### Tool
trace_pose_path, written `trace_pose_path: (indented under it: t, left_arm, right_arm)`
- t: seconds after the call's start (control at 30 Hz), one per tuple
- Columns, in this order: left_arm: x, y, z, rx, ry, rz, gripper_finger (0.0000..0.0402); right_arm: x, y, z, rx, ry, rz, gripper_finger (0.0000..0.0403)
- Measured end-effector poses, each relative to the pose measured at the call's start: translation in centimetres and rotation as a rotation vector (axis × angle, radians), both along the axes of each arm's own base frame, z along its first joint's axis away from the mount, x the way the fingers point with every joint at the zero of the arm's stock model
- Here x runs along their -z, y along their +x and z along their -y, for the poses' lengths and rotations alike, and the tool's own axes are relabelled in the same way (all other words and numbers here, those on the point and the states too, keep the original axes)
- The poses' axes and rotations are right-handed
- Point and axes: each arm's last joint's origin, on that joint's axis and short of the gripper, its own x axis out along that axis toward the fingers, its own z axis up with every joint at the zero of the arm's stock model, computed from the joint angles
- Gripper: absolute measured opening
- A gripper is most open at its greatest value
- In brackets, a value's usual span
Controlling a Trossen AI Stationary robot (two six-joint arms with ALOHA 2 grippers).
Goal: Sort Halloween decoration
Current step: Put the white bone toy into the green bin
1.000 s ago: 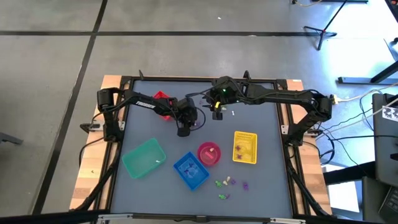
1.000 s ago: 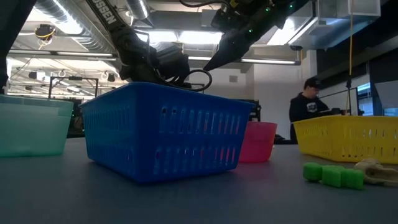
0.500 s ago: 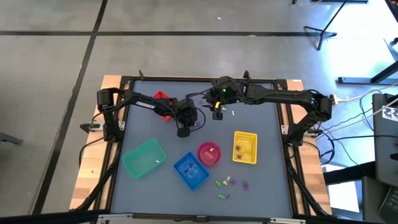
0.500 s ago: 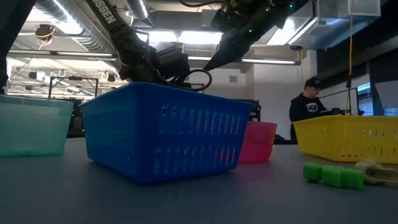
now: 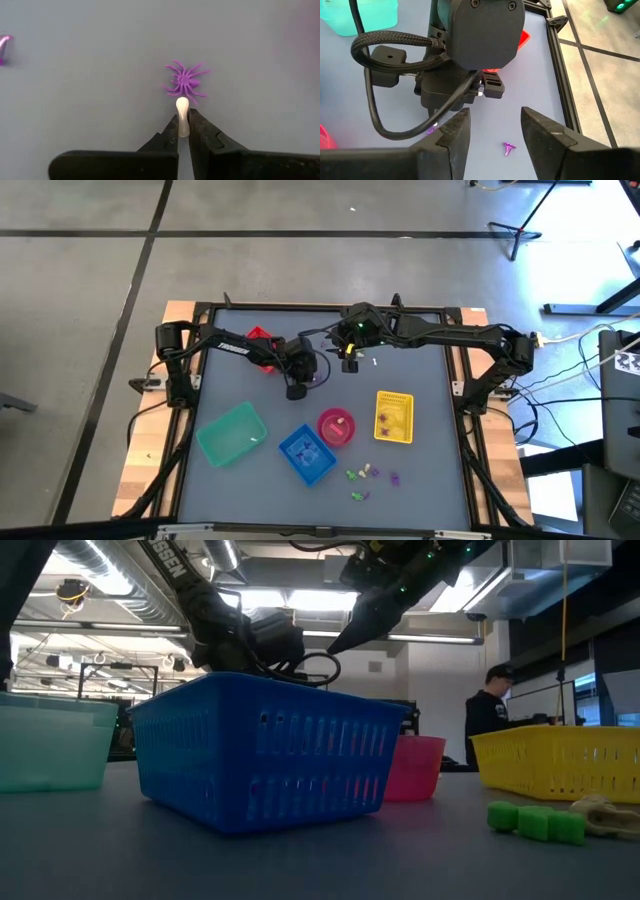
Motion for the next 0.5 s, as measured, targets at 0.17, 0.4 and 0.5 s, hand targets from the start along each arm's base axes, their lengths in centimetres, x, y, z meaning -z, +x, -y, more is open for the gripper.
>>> trace_pose_path:
  t: [0.17,0.4,0.5]
  left_arm:
    - [-0.1,0.0,0.0,-0.031,-0.018,0.003,0.0003]
    - [-0.8,-0.1,0.0,-0.05,-0.017,0.03,0.0003]
    - [-1.5,-0.1,0.0,-0.05,-0.013,0.052,0.0003]
  right_arm:
    - [0.0,0.0,0.0,0.0,0.0,0.0,0.0174]
    - [0.0,0.0,0.0,0.0,0.0,0.0,0.0174]
    - [0.0,0.0,0.0,0.0,0.0,0.001,0.0174]
